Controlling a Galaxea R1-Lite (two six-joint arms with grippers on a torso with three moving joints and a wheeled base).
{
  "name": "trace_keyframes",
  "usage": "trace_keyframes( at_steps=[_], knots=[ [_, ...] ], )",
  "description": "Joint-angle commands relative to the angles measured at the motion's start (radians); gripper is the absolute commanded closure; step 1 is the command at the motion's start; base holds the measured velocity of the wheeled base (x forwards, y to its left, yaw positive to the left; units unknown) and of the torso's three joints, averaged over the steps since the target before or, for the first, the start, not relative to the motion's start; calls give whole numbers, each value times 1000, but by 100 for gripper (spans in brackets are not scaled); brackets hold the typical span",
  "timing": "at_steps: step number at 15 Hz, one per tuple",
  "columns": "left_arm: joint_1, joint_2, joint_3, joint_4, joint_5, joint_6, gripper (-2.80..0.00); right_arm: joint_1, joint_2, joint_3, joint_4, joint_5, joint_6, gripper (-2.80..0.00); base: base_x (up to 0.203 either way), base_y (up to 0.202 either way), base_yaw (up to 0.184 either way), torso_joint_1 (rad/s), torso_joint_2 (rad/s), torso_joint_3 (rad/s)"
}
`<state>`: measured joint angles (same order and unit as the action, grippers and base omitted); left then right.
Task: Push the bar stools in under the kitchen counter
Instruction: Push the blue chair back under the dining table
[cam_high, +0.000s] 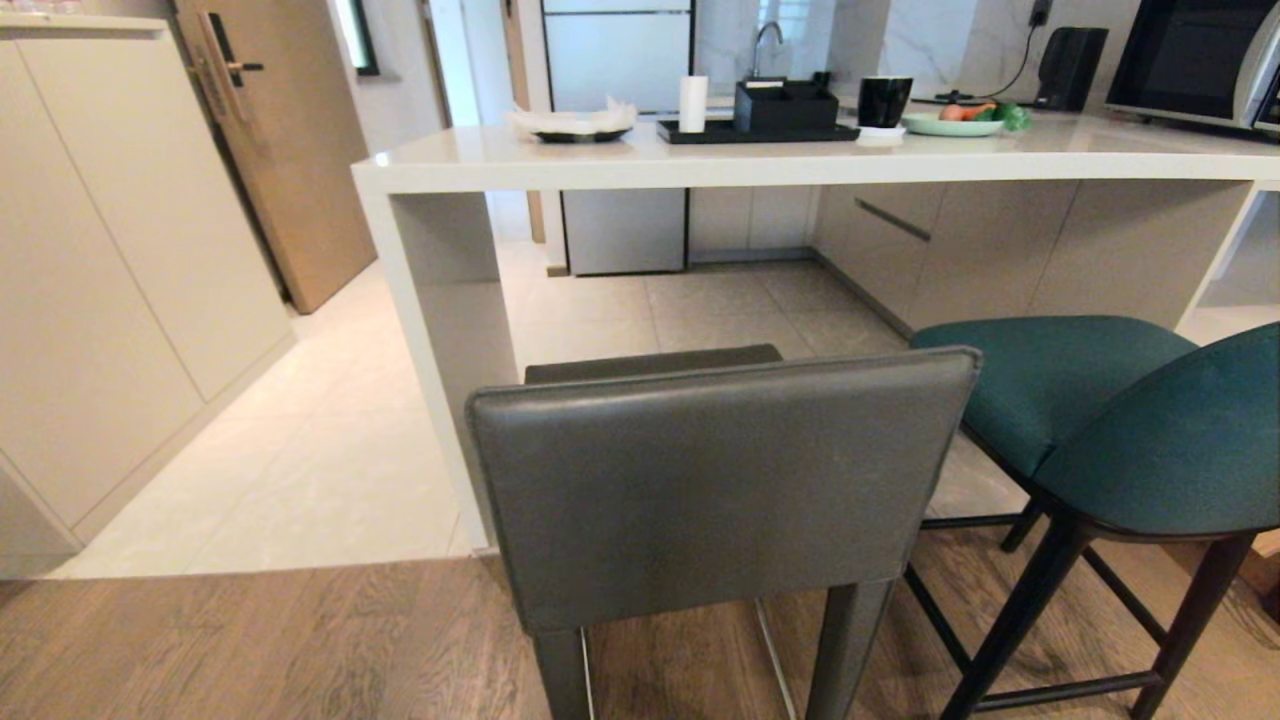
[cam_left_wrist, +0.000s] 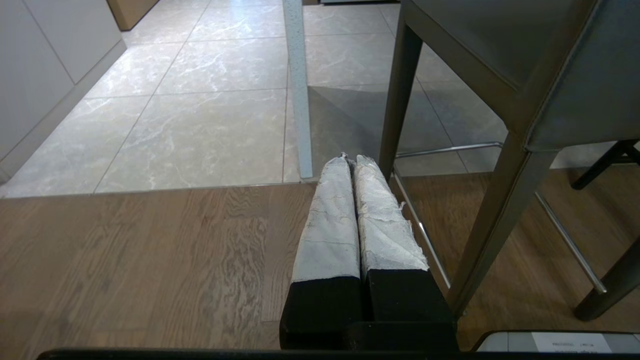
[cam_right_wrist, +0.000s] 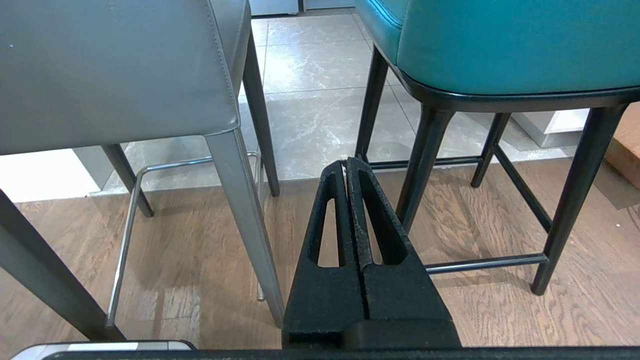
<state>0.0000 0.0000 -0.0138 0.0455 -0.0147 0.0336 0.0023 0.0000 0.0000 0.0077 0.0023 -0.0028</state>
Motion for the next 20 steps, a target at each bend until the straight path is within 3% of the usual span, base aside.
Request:
trace_keyframes(
  at_steps=[1,15,20],
  knots=[
    [0,2,0,0,1,-1,0,0,0,2,-1,0,3,0,0,0,0,0,0,0],
    [0,2,0,0,7,-8,0,-1,0,2,-2,-1,1,0,0,0,0,0,0,0],
    [0,2,0,0,7,-9,0,-1,0,2,-1,-1,1,0,1,-160,3,3,3,2]
  ],
)
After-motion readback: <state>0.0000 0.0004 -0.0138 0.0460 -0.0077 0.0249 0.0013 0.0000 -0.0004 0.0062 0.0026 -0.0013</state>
